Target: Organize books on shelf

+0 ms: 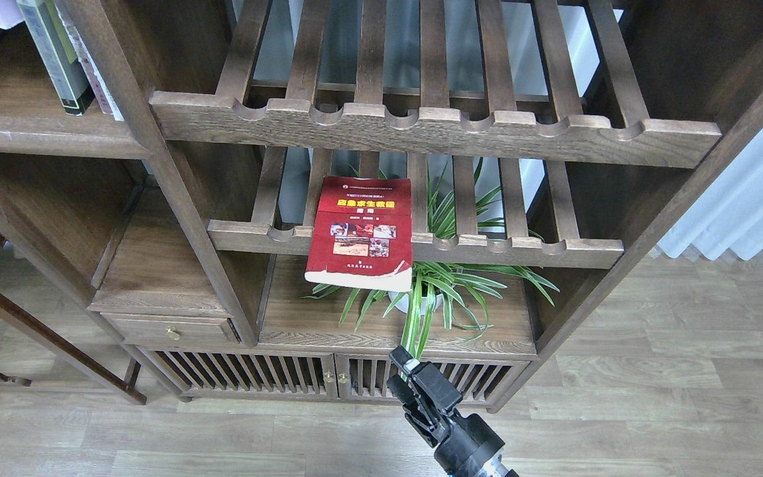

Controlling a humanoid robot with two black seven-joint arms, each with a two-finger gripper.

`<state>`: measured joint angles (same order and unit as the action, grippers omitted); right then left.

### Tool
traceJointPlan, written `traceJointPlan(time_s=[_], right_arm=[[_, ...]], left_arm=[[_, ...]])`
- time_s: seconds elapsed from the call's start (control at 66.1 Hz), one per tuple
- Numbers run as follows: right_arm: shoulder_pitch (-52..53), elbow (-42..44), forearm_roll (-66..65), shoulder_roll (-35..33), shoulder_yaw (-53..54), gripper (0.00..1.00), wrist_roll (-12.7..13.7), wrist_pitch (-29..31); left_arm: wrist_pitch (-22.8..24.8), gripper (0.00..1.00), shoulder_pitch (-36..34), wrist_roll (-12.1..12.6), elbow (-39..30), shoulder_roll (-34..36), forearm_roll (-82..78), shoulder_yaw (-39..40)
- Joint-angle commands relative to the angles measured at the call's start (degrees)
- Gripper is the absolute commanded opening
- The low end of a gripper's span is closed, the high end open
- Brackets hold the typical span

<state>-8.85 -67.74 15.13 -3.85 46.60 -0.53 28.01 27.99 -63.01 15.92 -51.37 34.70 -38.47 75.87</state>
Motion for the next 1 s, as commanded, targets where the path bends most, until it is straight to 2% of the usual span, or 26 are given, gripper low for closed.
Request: traceJointPlan(time_s=[0.0, 0.151, 0.424, 0.636, 0.696, 0.742, 0.833, 0.848, 0.984], right_arm=[[0.24, -0.02, 0.16, -0.11, 0.51, 0.92, 0.0, -0.01], [0.77, -0.02, 0.16, -0.02, 0.86, 0.92, 0.0, -0.01], [1.82, 0.06, 0.16, 0.42, 0.86, 0.92, 0.0, -0.01], [2.26, 0.06, 0.25, 0.42, 0.95, 0.92, -0.44, -0.01], [2.26, 0.06, 0.25, 0.33, 0.95, 0.92, -0.53, -0.01], [2.26, 0.06, 0.34, 0.33, 0.95, 0.92, -0.53, -0.01], [2.35, 0.06, 0.69, 0.24, 1.04, 0.92, -0.53, -0.01], [2.35, 0.06, 0.69, 0.24, 1.21, 0.92, -0.53, -0.01], [2.44, 0.06, 0.78, 0.33, 1.21, 0.92, -0.53, -0.01]], left_arm=[[0.01, 0.07, 0.6, -1.85, 0.92, -0.16, 0.5, -0.28], [0.01, 0.07, 2.27, -5.02, 2.32, -0.69, 3.49, -0.28], [0.01, 0.11, 3.59, -4.23, 2.33, -0.69, 7.01, -0.81], [0.01, 0.12, 2.98, -3.35, 1.71, 0.19, 7.1, -4.5], [0.01, 0.16, 2.98, -3.26, 1.62, 0.19, 7.1, -5.11], [0.01, 0.24, 2.98, -3.17, 1.62, 0.19, 7.1, -5.46], [0.01, 0.3, 2.8, -3.08, 1.62, 0.1, 7.1, -5.47], [0.01, 0.38, 2.8, -3.08, 1.53, 0.1, 7.1, -5.47], [0.01, 0.48, 2.8, -3.08, 1.45, 0.54, 7.1, -5.11]])
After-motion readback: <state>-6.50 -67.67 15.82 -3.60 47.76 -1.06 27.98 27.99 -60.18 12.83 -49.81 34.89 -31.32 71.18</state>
